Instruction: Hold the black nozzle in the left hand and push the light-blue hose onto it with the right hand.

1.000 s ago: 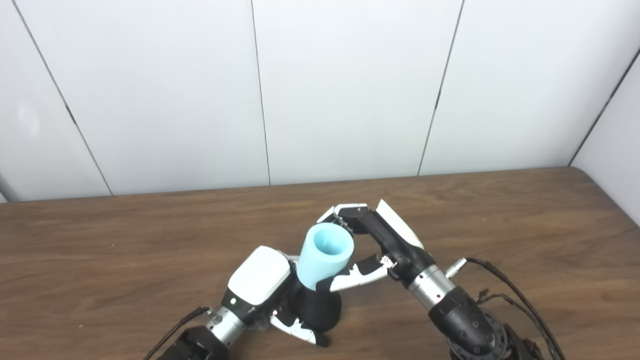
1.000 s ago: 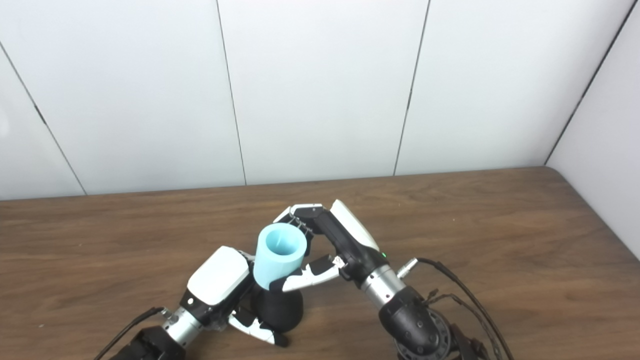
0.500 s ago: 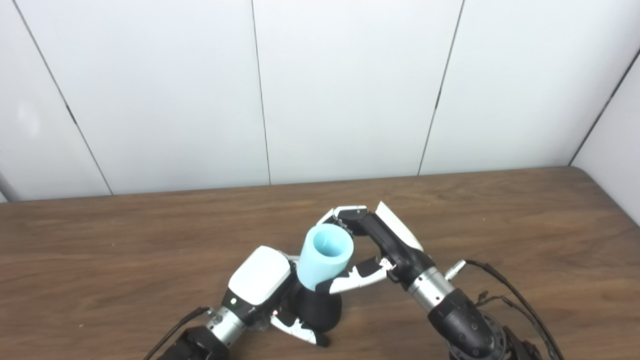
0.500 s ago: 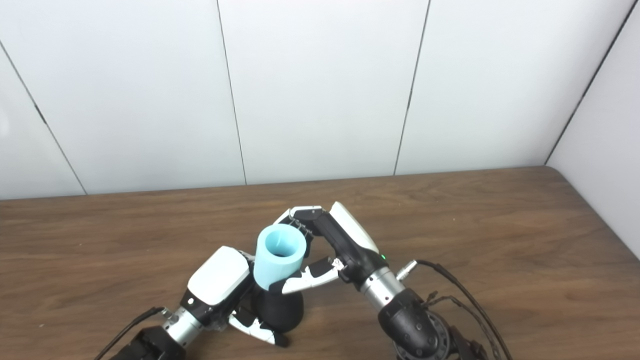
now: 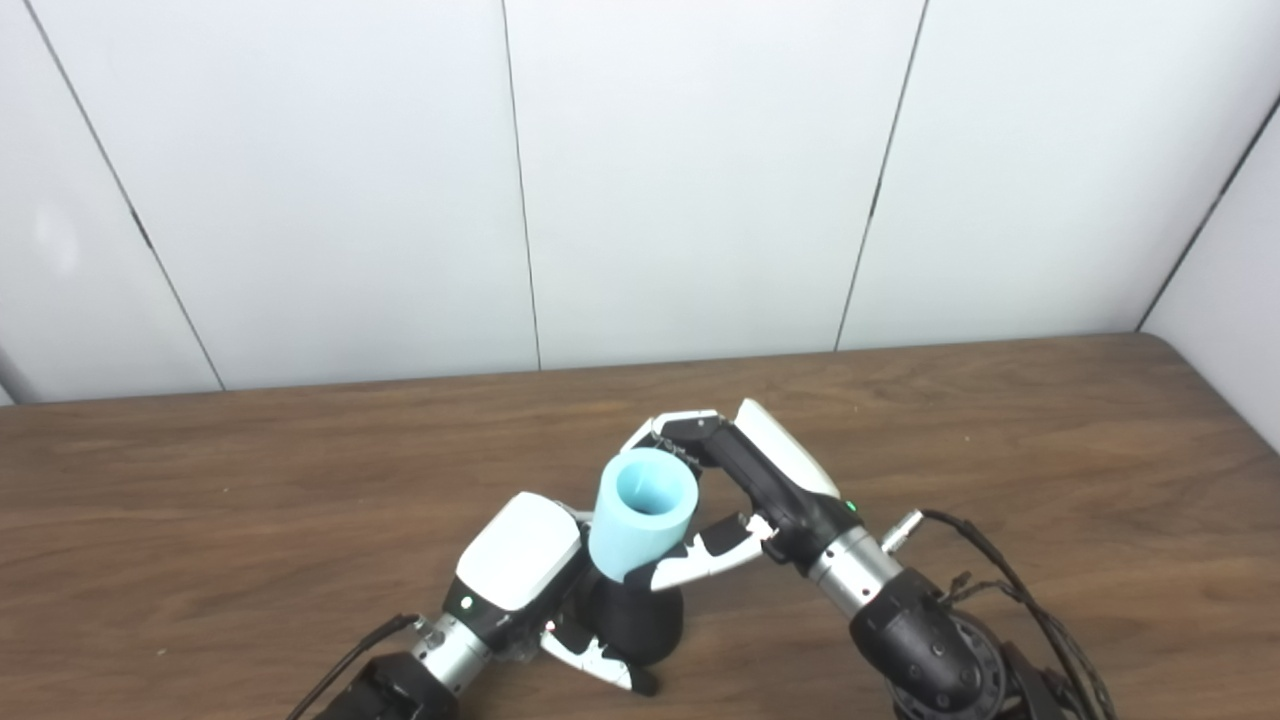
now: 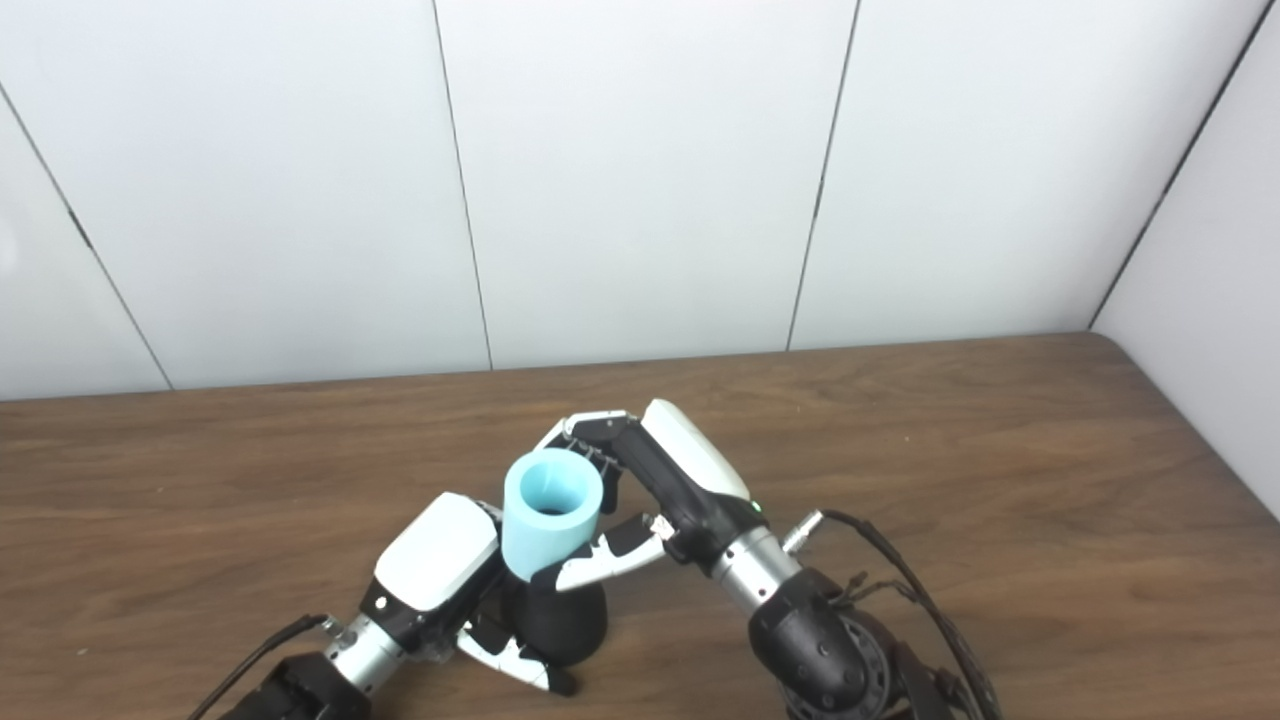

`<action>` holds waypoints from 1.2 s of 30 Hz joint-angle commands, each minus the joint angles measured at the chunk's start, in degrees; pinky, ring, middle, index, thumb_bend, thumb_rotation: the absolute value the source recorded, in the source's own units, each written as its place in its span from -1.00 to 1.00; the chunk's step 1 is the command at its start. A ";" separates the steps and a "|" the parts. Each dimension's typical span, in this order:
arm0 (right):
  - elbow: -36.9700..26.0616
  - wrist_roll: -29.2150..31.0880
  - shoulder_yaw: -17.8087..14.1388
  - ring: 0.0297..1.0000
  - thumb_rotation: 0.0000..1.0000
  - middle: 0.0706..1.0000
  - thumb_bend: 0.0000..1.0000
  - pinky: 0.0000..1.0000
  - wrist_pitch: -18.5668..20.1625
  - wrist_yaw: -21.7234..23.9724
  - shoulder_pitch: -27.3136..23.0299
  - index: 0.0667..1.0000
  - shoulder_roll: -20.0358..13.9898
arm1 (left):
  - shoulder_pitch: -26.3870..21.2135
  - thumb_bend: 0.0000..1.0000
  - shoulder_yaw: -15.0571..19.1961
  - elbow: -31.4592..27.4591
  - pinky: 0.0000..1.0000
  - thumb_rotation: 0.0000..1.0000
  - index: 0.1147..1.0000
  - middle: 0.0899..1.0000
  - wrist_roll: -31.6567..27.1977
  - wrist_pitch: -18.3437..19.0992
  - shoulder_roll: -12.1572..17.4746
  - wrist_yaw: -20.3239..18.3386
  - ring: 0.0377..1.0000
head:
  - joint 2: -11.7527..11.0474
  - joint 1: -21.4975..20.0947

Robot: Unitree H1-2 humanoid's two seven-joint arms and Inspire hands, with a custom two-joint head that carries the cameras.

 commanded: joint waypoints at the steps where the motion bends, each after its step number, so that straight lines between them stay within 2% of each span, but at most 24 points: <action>1: -1.77 -1.27 1.16 -0.26 -1.00 -0.15 0.03 -0.44 0.72 2.14 -1.50 -0.04 -0.17 | 2.04 0.05 -1.86 1.46 -0.69 -1.00 -0.18 -0.16 1.46 0.23 -0.87 -0.61 -0.64 | 0.06 -0.03; 6: -2.32 -3.38 1.75 -0.27 -1.00 -0.14 0.03 -0.44 1.48 3.09 -2.14 -0.04 -0.08 | 2.05 0.05 -2.00 1.35 -0.68 -1.00 -0.18 -0.16 1.49 0.46 -0.87 -0.98 -0.64 | 0.05 0.05; 16: -3.62 -6.64 3.31 -0.25 -1.00 -0.13 0.03 -0.44 6.87 7.18 -3.41 -0.06 -0.91 | 2.09 0.05 -2.19 1.21 -0.71 -1.00 -0.18 -0.16 1.78 1.15 -0.79 -1.15 -0.67 | 0.18 -0.03; 25: -4.70 -8.24 3.17 -0.26 -1.00 -0.14 0.03 -0.44 7.39 7.30 -2.53 -0.06 -1.66 | 2.14 0.05 -2.12 1.04 -0.72 -1.00 -0.18 -0.16 1.39 1.15 -0.47 -1.31 -0.68 | 0.30 -0.35; 32: -5.03 -7.16 1.66 -0.23 -1.00 -0.12 0.04 -0.41 6.31 7.17 -1.42 -0.08 -2.46 | 2.30 0.05 -1.88 0.75 -0.70 -1.00 -0.18 -0.16 1.08 1.51 -0.14 -1.97 -0.66 | 0.34 -0.52; 36: -5.40 -7.56 1.67 -0.27 -1.00 -0.14 0.03 -0.46 6.38 7.24 -1.06 -0.06 -3.06 | 2.37 0.05 -1.77 0.86 -0.70 -1.00 -0.18 -0.16 0.83 1.28 -0.01 -1.69 -0.66 | 0.40 -0.63</action>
